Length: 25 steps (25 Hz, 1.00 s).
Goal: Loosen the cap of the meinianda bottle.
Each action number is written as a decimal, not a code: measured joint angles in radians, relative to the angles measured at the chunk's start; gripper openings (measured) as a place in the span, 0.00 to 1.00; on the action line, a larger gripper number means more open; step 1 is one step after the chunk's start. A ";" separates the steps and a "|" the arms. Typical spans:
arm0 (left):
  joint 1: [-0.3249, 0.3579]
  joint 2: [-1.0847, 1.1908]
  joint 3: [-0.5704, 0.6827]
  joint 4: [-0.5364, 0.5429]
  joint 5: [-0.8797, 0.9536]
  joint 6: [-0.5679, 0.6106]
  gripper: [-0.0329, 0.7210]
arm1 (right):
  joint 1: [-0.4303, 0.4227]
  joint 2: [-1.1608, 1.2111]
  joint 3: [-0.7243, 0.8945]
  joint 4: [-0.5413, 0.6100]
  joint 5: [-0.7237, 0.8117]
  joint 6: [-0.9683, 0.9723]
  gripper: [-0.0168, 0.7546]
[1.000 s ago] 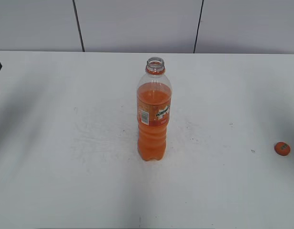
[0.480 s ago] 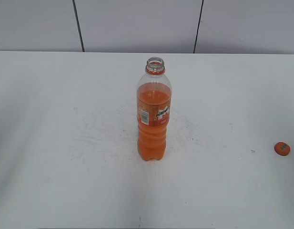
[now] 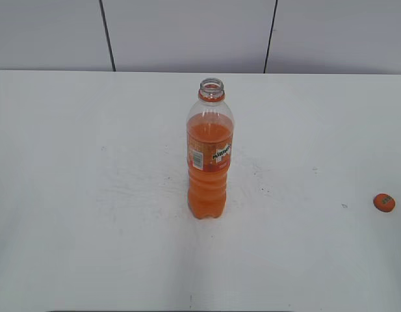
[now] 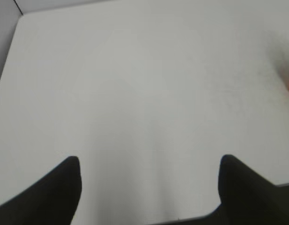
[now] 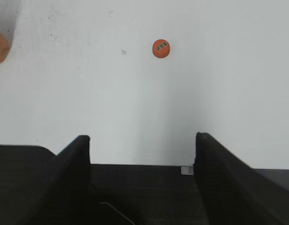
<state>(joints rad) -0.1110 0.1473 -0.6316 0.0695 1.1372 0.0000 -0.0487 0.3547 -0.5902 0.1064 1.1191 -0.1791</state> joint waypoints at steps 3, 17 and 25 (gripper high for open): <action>0.000 -0.119 0.025 -0.011 -0.020 0.018 0.77 | 0.000 -0.103 0.057 0.000 -0.005 -0.044 0.69; 0.000 -0.144 0.068 -0.069 -0.097 0.048 0.76 | 0.000 -0.363 0.147 0.063 -0.077 -0.149 0.69; 0.011 -0.151 0.068 -0.069 -0.100 0.048 0.76 | 0.000 -0.363 0.147 0.056 -0.081 -0.151 0.69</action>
<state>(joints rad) -0.1004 -0.0036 -0.5634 0.0000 1.0373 0.0478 -0.0487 -0.0081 -0.4434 0.1627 1.0381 -0.3297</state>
